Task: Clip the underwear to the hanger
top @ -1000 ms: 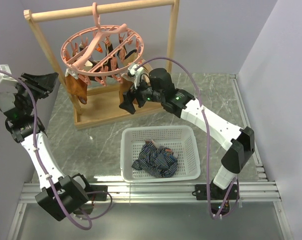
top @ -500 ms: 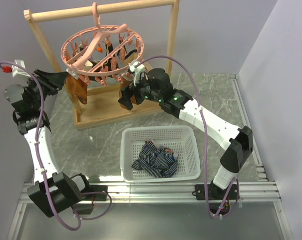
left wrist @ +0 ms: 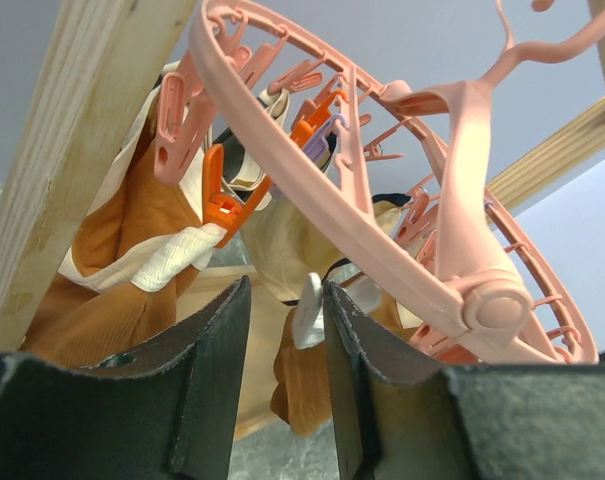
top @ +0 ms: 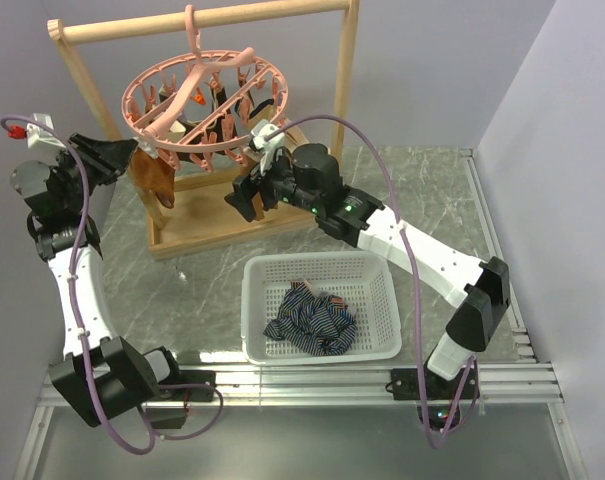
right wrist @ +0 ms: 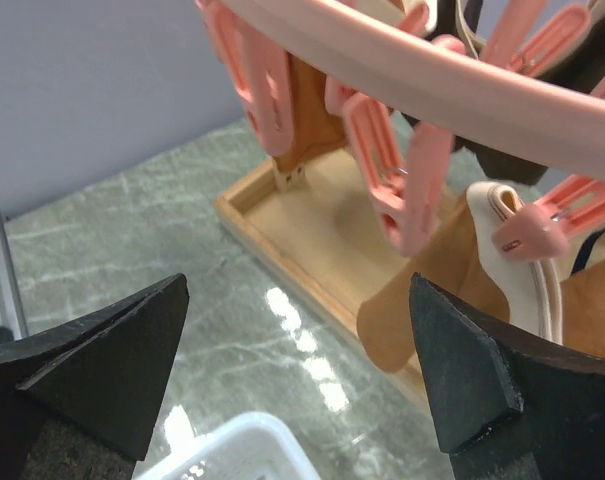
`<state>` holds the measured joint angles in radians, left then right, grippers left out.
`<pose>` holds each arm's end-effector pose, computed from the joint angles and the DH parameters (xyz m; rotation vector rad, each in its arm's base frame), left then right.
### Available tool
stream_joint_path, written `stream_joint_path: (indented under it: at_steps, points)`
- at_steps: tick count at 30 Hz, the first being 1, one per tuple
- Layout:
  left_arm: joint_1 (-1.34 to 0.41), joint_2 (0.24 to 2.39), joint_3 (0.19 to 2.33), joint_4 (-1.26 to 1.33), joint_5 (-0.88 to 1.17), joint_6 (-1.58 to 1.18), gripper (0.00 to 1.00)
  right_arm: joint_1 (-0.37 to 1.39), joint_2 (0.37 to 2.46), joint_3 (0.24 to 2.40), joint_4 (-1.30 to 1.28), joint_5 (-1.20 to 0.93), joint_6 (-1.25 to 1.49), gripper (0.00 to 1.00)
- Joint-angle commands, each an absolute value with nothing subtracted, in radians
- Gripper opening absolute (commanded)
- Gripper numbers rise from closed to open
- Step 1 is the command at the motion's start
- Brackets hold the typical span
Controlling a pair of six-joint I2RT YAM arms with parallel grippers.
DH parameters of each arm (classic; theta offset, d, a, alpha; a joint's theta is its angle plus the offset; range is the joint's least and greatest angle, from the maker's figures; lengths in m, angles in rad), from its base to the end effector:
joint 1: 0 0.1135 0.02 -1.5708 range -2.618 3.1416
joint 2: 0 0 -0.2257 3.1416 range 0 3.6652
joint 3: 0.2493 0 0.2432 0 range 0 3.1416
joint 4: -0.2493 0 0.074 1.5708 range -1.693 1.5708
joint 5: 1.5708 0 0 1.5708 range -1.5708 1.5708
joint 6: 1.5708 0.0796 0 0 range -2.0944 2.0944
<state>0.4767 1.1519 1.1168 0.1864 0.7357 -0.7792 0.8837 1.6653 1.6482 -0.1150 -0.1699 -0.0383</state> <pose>0.2887 0.0890 0.3914 -0.3083 1.4735 -0.7642 0.2618 0.3403 0.3741 -0.8992 1.5157 0.7680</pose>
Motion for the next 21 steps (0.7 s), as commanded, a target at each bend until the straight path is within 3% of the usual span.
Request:
stream_joint_path:
  at_steps: [1, 14, 21]
  points:
    - [0.468, 1.166, 1.163, 0.219, 0.735, -0.778, 0.41, 0.919, 1.586, 1.606, 0.024, -0.130, -0.035, 0.98]
    - [0.449, 1.180, 1.164, 0.250, 0.739, -0.790, 0.40, 0.994, 1.583, 1.528, 0.215, -0.048, -0.074, 0.96]
    - [0.446, 1.201, 1.173, 0.271, 0.750, -0.808, 0.34, 1.026, 1.615, 1.540, 0.301, -0.002, -0.101, 0.96]
